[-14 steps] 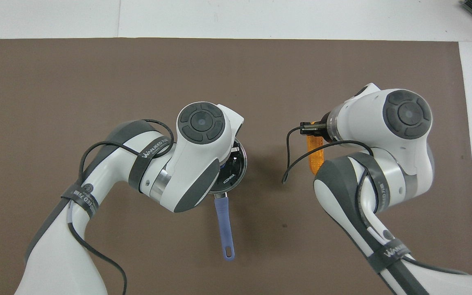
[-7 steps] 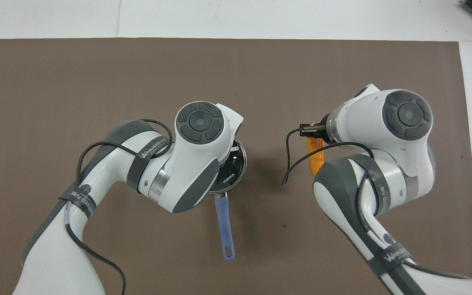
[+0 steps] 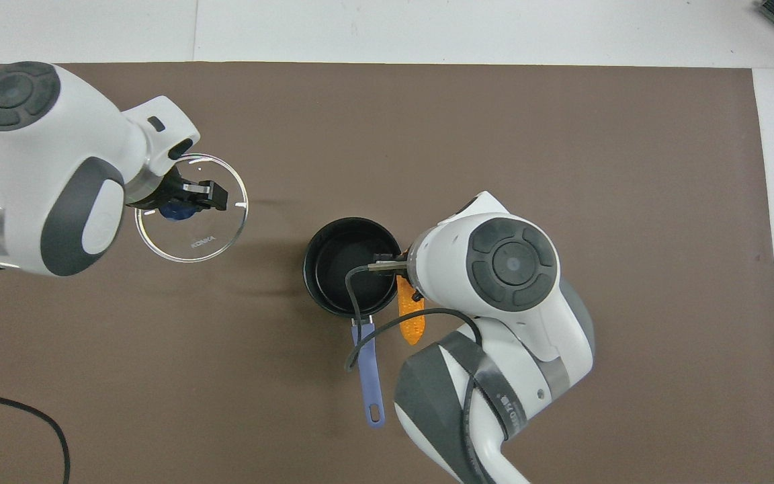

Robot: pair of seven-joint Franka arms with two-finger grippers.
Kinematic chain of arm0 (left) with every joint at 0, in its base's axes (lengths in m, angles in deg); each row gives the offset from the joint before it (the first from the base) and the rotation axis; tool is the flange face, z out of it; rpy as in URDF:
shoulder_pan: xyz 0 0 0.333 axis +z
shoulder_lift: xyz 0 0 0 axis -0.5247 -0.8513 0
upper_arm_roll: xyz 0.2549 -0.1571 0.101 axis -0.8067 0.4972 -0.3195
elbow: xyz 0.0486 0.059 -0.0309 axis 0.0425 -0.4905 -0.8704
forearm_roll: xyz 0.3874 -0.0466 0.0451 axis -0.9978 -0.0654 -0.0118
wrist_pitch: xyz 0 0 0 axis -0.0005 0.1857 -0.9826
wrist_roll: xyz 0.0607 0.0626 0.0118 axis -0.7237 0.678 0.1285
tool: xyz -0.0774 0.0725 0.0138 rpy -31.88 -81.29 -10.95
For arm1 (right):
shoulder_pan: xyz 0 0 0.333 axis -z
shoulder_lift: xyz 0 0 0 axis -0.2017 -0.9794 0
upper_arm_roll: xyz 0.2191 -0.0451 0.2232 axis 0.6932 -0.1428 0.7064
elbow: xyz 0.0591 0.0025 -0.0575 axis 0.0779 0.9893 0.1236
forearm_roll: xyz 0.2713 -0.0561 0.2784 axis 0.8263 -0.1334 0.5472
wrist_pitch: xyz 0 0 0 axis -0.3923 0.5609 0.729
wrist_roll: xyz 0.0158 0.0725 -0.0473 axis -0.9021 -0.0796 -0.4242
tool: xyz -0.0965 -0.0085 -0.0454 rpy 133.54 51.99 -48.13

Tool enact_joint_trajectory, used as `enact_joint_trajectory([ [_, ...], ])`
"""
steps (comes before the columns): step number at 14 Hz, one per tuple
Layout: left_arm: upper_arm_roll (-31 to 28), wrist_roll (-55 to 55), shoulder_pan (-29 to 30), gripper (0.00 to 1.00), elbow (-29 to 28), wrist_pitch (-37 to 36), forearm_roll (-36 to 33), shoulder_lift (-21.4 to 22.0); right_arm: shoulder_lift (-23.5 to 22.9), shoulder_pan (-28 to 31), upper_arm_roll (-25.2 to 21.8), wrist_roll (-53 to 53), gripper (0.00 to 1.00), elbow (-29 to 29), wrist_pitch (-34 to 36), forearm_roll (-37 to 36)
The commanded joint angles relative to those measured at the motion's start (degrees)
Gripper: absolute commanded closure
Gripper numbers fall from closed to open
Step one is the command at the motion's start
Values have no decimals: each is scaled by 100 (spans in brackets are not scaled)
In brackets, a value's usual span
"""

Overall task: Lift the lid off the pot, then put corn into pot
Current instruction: 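Lift the lid with the left gripper while the right gripper carries corn over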

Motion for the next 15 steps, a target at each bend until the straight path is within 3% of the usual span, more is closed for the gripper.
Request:
enact_joint_trajectory([
  [1,74,727,376,100,-202,67,-44,140,-462,23,12,67,100,-398,-8,91],
  [6,74,1799,1035,100,-903,725,-44,210,-1077,-354,12,321,100,-495,-692,4],
  [8,74,2239,1291,100,-1438,1120,-44,446,-1384,-556,3,436,100,-801,-790,12],
  [12,74,2477,1520,100,-2564,1876,-36,781,-1491,-539,3,436,100,-724,-1001,-41],
  [15,74,2495,1669,100,-2891,2192,-36,756,-1536,-452,3,366,100,-715,-1080,-102],
])
